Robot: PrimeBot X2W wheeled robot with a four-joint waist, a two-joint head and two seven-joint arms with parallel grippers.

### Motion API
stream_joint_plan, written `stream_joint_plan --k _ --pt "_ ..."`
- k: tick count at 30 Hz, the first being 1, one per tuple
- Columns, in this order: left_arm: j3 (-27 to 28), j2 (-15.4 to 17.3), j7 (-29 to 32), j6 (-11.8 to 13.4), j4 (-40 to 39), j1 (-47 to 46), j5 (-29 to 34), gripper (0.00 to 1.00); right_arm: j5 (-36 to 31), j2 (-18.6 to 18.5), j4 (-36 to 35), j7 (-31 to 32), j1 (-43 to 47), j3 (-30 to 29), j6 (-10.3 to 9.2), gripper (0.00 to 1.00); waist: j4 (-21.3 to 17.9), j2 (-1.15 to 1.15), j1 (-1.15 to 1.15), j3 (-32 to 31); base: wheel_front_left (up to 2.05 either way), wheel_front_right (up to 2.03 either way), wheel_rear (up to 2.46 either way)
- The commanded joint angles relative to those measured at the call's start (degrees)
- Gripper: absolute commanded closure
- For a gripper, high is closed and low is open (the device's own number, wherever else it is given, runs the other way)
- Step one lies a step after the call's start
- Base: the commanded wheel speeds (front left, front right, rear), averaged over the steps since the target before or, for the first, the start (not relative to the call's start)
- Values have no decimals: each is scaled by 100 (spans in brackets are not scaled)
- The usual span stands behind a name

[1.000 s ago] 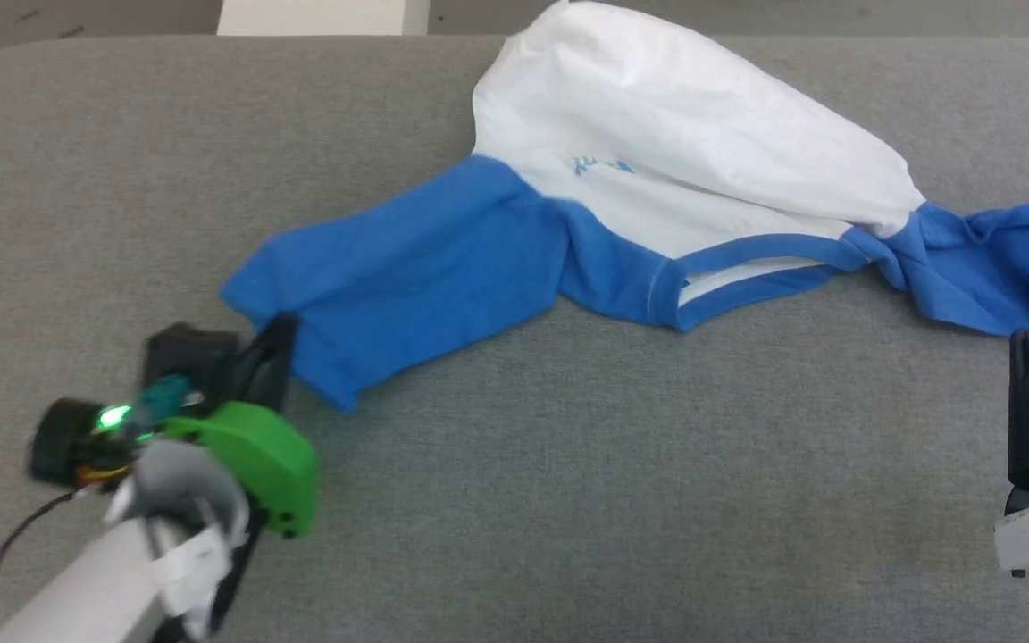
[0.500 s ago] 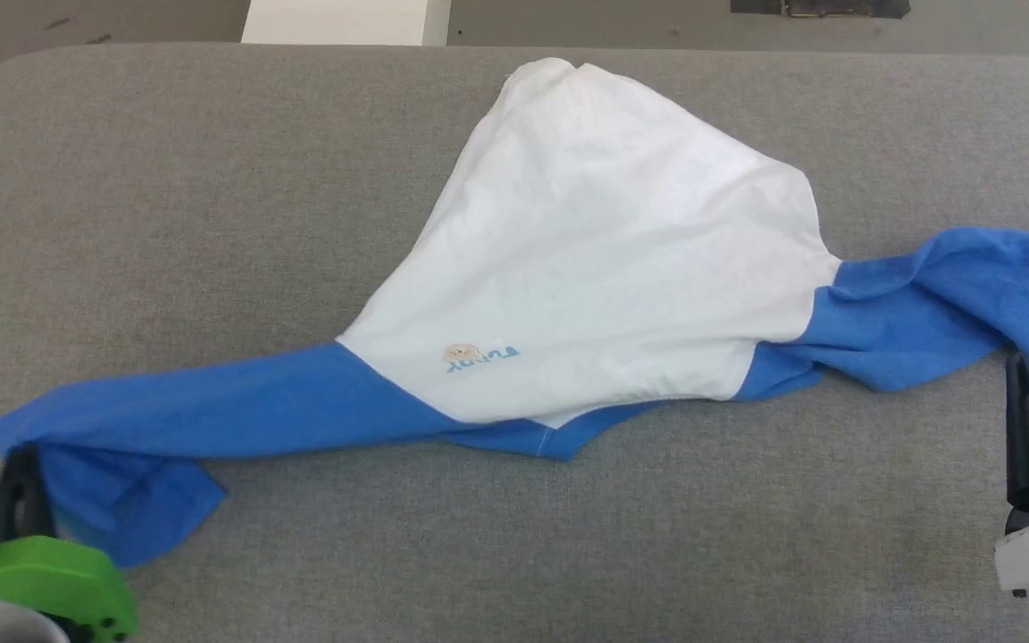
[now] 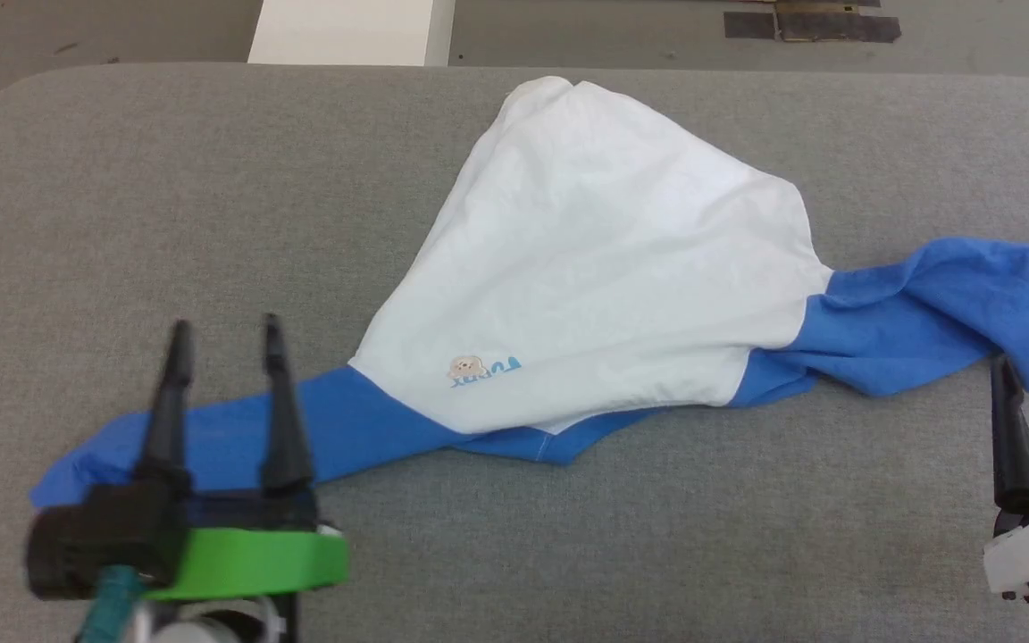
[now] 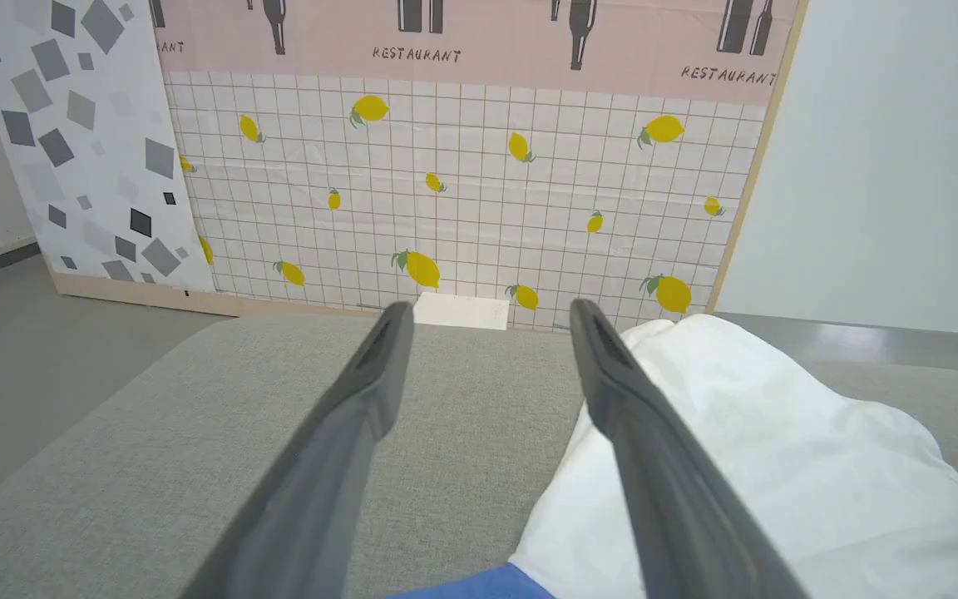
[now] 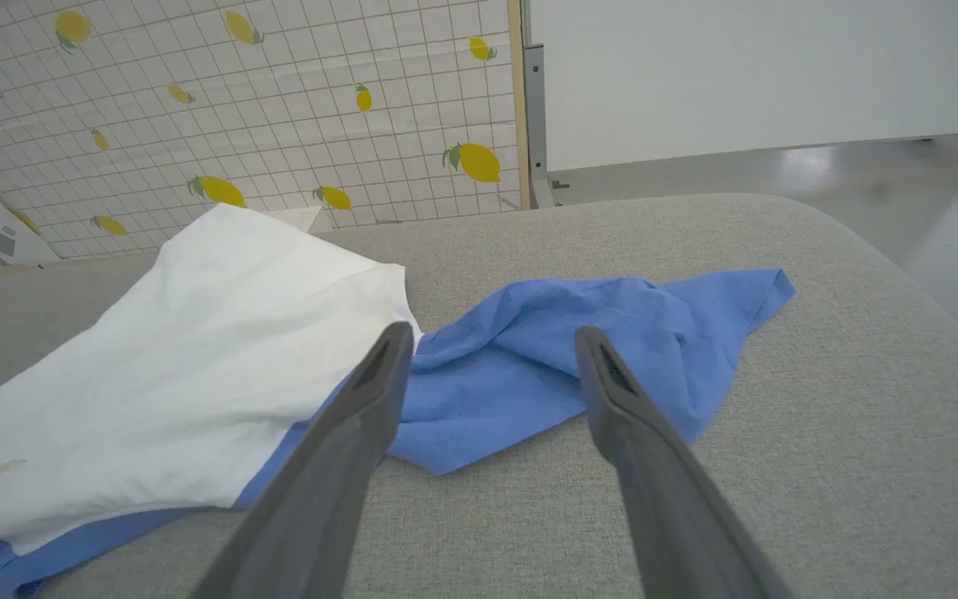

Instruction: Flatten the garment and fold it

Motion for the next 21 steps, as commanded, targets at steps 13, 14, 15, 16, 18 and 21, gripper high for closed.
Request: stream_joint_plan --k 13,14,15,16,18,21 --pt "-369 -1045 -51 -487 821 30 883 0 -158 2 19 124 -509 246 -9 0 89 0 0 169 0 0 0" --pt "-342 -1090 -51 -524 859 22 920 0 -197 -32 24 219 -672 295 -9 0 104 0 0 200 0 0 0" --pt "-330 -1116 -51 -556 892 13 956 0 -193 -71 41 308 -815 334 -9 0 115 0 0 225 0 0 0" --pt "-314 -1150 -51 -600 925 -2 994 0 -152 -122 80 458 -1000 371 -9 0 137 0 0 268 0 0 0" --pt "-286 -1222 -52 -684 979 -41 1037 0 -44 -295 189 838 -1344 476 -9 0 184 0 0 355 0 0 0" --pt "-273 -1325 -52 -816 1075 -127 1096 0 65 -655 398 1461 -1866 620 -9 0 281 0 0 517 0 0 0"
